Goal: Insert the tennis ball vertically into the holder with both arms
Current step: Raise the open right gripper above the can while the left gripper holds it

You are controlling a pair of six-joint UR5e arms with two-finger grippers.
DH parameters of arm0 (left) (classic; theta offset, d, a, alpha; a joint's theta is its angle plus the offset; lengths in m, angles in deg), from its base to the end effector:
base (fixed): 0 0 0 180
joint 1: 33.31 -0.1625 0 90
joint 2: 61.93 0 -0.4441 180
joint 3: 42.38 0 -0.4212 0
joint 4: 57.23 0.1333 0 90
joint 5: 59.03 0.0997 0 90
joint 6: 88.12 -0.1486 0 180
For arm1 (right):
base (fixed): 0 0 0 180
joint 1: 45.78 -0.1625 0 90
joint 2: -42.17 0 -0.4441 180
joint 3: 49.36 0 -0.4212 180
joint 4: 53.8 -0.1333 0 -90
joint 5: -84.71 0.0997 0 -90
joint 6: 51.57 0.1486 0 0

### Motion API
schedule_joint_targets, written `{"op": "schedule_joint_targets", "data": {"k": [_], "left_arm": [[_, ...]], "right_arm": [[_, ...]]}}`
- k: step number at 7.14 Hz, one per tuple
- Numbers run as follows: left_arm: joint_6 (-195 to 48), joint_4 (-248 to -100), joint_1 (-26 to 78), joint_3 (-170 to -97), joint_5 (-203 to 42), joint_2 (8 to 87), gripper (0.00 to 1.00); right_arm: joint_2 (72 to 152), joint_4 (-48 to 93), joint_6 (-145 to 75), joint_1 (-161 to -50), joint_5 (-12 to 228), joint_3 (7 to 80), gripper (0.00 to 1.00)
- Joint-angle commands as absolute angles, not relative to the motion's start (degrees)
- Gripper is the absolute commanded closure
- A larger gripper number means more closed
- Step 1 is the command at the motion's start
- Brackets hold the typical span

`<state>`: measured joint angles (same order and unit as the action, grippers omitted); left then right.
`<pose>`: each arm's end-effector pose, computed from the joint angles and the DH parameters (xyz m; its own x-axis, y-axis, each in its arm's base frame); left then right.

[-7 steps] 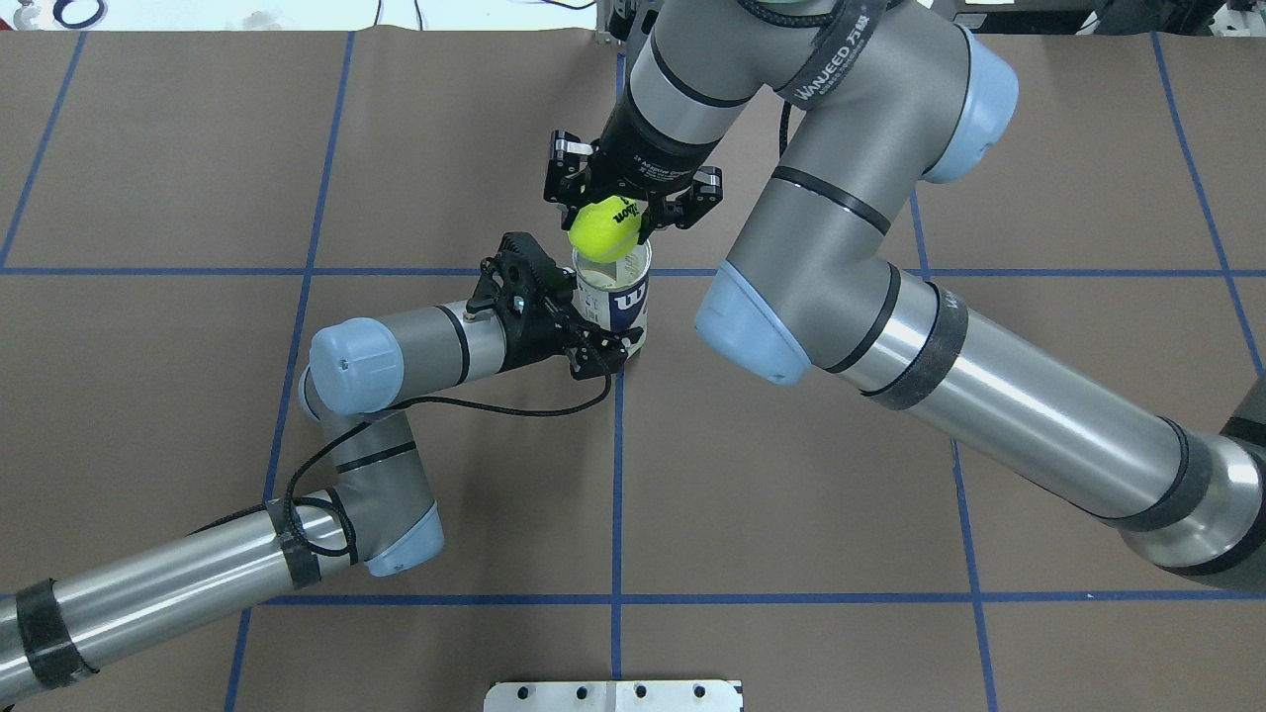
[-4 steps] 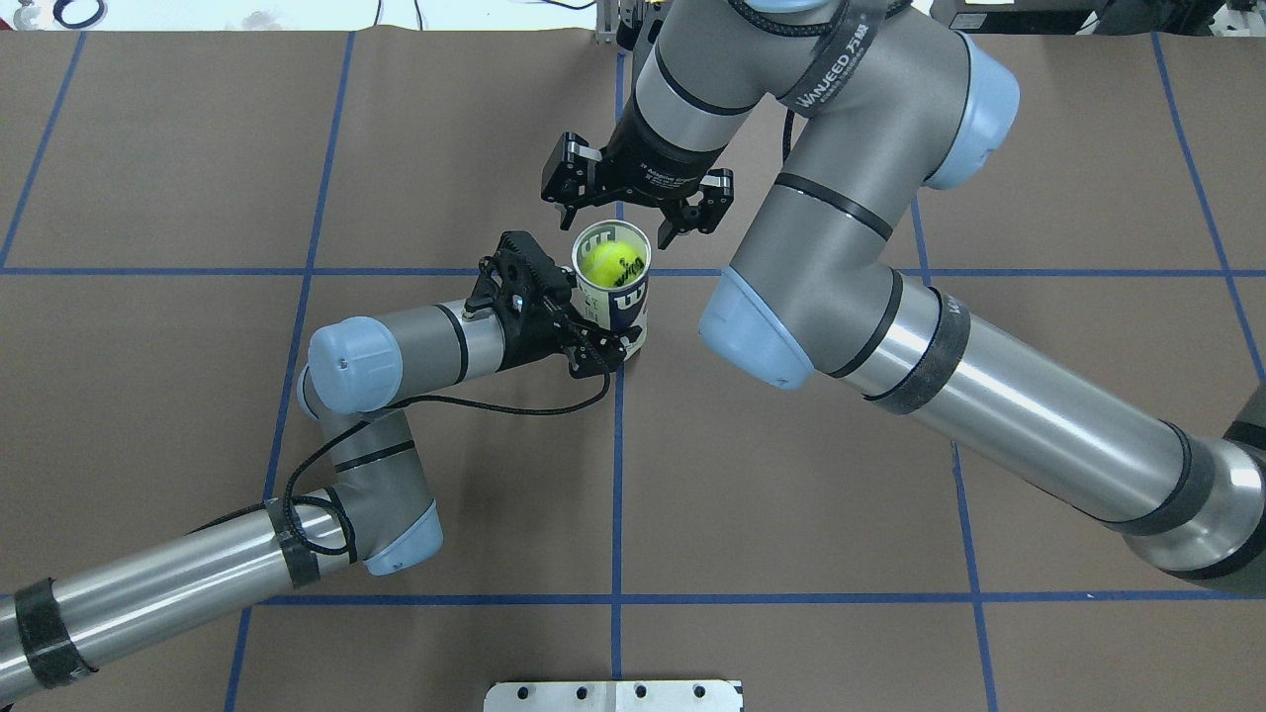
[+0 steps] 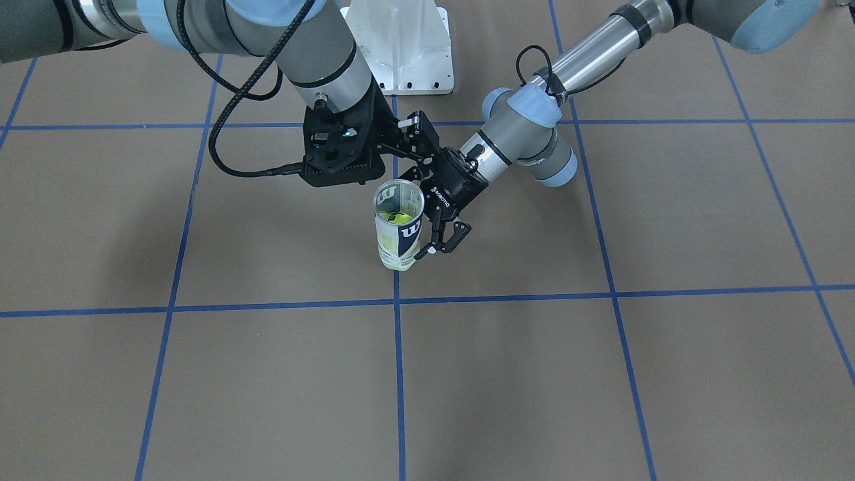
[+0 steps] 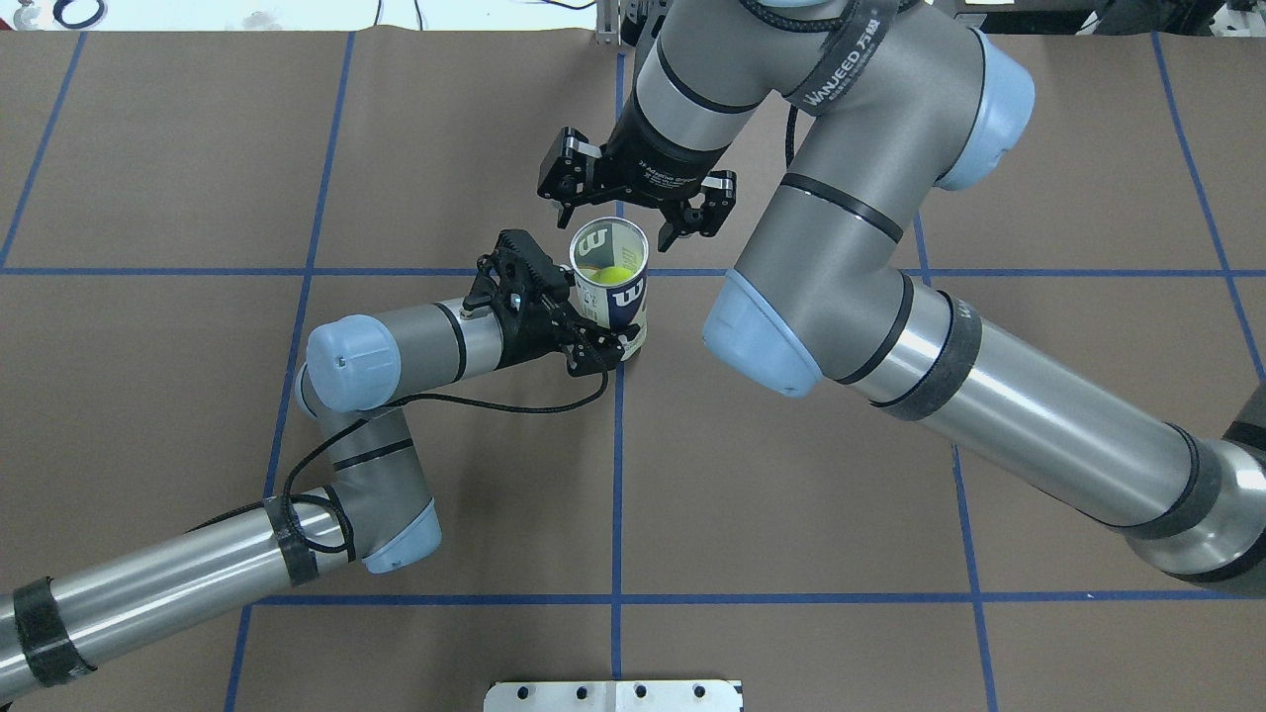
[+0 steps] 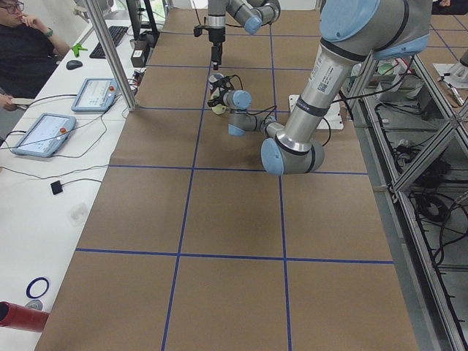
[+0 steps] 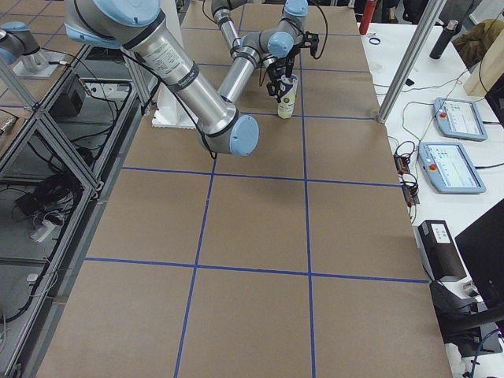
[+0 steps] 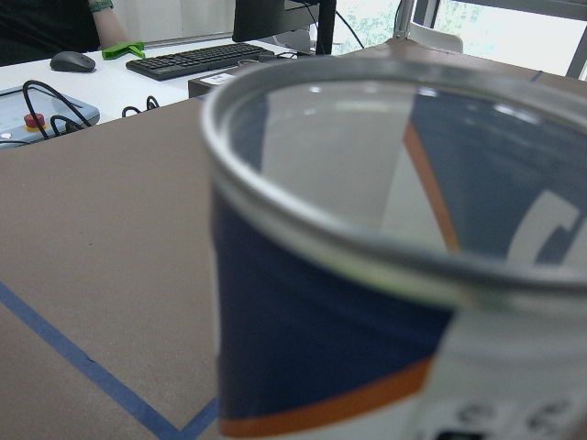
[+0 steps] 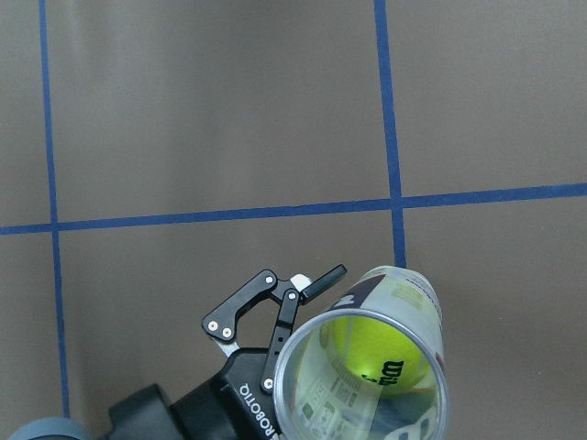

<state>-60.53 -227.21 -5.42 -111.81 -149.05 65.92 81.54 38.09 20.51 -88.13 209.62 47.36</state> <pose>0.6531 -0.4964 0.2704 0.3626 0.8109 -0.4594 0.3155 0.3570 0.8792 -0.5051 -0.5257 0.0765 0.4615 0.0792 0.8836 -0.0652 0.9963 -0.0553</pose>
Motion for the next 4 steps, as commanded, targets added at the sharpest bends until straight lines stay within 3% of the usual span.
{"op": "schedule_joint_targets", "data": {"k": [1, 4], "left_arm": [[-60.5, -227.1, -5.1, -111.9, -149.4, 65.6, 0.01], [-60.4, -227.4, -5.3, -112.4, -149.5, 63.8, 0.01]], "right_arm": [[81.9, 39.5, 20.5, -89.2, 209.9, 49.2, 0.01], [82.7, 39.5, 20.5, -89.9, 209.6, 49.3, 0.01]]}}
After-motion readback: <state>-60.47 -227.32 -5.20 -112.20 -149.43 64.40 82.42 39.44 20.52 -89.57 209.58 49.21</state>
